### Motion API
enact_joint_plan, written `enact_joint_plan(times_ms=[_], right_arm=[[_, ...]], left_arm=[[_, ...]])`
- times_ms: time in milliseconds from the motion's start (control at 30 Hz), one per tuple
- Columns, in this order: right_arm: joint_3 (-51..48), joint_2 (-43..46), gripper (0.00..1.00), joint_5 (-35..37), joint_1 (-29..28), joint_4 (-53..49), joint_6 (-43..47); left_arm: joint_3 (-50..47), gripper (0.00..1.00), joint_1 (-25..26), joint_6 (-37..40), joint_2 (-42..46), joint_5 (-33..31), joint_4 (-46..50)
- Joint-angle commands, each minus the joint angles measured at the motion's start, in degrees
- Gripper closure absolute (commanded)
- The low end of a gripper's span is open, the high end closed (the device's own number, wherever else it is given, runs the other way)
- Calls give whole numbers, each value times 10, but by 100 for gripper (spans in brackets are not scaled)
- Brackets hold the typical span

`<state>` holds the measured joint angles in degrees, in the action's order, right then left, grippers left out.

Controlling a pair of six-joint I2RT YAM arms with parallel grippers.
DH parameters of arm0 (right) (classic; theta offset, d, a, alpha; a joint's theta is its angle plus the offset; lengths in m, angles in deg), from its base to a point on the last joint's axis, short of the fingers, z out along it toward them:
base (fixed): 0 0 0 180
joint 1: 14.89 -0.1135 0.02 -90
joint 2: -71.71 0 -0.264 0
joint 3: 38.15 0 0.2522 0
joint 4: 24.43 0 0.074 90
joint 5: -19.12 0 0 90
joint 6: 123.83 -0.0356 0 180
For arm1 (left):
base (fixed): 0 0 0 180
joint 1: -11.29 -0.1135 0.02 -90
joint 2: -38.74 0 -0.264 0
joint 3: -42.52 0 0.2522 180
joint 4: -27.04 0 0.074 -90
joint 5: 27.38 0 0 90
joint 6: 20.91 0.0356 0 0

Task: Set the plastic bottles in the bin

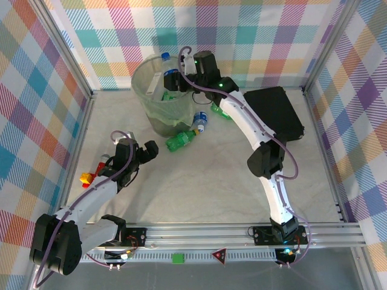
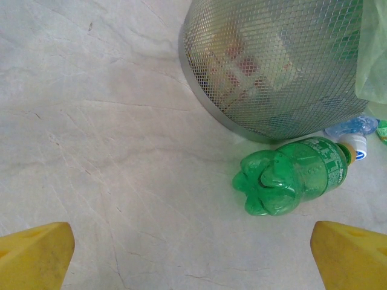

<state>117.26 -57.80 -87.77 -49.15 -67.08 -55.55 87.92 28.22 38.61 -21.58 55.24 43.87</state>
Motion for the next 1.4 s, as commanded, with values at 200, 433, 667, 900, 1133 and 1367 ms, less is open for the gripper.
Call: enact_joint_plan(times_ms=[200,433,667,900,1133,1367], right_arm=[[47,-11,7,36,-1,-15,20],[59,27,1,37,-1,-11,45],[-23,112,1,42,-1,-42,88],[-257,259,1,67,0,-1,112],[-476,394,1,147,3,38,102],[-616,454,1,205,15,47,77]], left_arm=[[-11,0,-6,16,14,28,-2],[-17,0,-6,35,18,99,-45],[-4,0,-5,71,-9,181,-111],[36,0,12,99,-104,240,-184],[100,0,38,147,-211,230,-196],[143,0,46,172,-299,203,-210]])
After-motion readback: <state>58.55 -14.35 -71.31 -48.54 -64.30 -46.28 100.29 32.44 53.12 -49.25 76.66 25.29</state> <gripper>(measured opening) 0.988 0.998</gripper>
